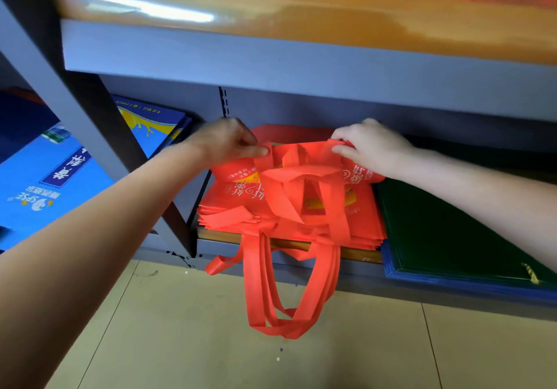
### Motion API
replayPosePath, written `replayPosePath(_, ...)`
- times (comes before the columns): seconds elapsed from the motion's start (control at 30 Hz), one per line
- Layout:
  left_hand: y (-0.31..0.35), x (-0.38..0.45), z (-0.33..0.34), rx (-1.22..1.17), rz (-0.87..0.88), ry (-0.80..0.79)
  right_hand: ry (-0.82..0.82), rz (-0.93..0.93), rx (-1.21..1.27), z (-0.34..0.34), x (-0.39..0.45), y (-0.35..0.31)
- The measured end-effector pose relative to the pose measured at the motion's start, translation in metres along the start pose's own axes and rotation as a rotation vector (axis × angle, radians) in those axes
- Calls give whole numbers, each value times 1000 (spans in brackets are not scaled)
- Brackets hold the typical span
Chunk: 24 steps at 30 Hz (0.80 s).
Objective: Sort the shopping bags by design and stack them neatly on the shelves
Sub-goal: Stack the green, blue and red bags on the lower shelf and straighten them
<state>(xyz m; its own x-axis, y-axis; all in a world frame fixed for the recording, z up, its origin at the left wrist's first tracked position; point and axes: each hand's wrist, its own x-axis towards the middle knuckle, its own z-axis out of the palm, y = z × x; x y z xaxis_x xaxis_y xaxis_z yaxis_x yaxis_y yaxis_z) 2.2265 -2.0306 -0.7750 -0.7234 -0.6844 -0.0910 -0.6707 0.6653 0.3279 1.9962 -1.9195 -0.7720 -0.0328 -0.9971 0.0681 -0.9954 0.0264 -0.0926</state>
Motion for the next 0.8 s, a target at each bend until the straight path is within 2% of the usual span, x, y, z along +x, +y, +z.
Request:
replayPosePath(0.07,6,12,-3,178,-25,-11,26,61,-58,7,7,0)
replayPosePath(0.17,8,35,3,447,-158,147,101,134,-101,17,16,-1)
replayPosePath(0.23,8,44,16,530,-238,228,148,179,-108,23,19,-4)
replayPosePath(0.3,5,46,31,529,-258,262,171,210,-10,31,17,-6)
replayPosePath(0.37,1,39,43,471,-234,300,221,85,29,43,7,-6)
replayPosePath(0.43,-8,30,56,397,-154,404,245,-184,-80,51,-6,-1)
replayPosePath(0.5,-16,20,66,386,14,574,167,-401,-286,57,-13,10)
replayPosePath(0.57,-19,10,71,430,140,682,47,-435,-421,58,-17,15)
replayPosePath(0.6,-19,6,74,445,186,681,-4,-408,-436,58,-18,15)
replayPosePath(0.67,-11,-3,78,362,281,544,-95,-356,-427,59,-17,13)
replayPosePath(0.73,4,-14,78,57,275,303,-196,-314,-437,58,-12,10)
replayPosePath(0.8,19,-22,80,-224,188,185,-263,-296,-434,57,-7,7)
